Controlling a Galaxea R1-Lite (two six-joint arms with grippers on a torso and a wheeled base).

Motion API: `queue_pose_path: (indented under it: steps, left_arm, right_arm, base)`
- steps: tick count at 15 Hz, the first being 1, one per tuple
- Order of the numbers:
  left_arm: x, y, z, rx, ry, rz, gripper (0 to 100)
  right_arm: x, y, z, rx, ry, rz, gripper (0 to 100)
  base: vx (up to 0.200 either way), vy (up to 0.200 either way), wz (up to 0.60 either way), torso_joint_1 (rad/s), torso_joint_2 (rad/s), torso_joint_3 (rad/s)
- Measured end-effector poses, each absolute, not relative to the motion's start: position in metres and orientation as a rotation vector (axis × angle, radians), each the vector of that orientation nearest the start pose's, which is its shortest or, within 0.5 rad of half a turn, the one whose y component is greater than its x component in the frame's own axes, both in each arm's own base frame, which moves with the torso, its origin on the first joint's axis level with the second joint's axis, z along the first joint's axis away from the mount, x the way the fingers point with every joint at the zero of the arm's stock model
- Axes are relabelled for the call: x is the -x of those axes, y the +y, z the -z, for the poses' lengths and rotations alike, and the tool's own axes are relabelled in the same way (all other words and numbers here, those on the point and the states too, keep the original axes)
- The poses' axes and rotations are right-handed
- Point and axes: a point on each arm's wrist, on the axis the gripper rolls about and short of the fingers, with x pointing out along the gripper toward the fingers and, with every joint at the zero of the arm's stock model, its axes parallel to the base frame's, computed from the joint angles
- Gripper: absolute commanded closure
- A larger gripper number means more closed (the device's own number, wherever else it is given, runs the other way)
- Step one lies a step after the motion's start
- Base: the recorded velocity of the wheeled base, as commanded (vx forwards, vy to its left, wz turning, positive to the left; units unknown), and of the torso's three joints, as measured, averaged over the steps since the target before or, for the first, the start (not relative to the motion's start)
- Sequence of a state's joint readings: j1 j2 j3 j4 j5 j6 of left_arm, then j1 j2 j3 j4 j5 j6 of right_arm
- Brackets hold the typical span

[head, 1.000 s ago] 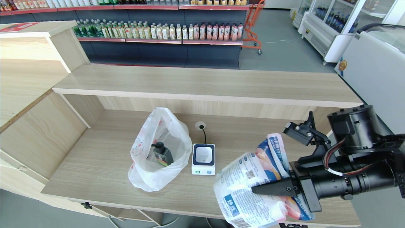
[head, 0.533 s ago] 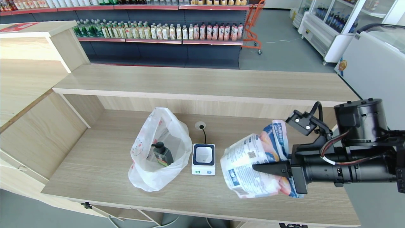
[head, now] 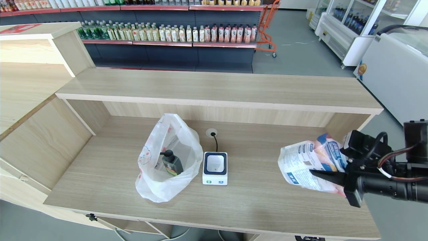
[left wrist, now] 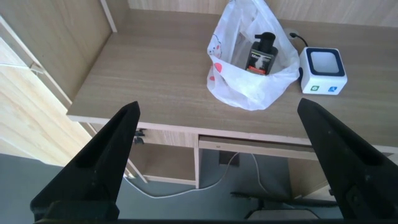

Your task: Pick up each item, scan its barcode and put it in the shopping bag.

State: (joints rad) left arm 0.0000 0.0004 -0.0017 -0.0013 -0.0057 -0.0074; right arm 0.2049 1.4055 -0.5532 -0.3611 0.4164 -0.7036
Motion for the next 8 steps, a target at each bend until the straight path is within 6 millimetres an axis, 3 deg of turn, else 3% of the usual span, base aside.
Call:
queue_pose_path:
  steps: [3, 8]
  left_arm:
    - [0.023, 0.0, -0.076, 0.007, -0.003, 0.006, 0]
    - [0.023, 0.0, -0.076, 0.003, -0.003, 0.006, 0]
  right_arm:
    - [-0.19, 0.047, -0.165, 0.699, 0.218, -0.775, 100]
    - [-0.185, 0.047, -0.17, 0.699, 0.183, -0.79, 100]
  base:
    - [0.0, 0.0, 0.0, 0.0, 0.0, 0.0]
    - [0.0, 0.0, 0.0, 0.0, 0.0, 0.0]
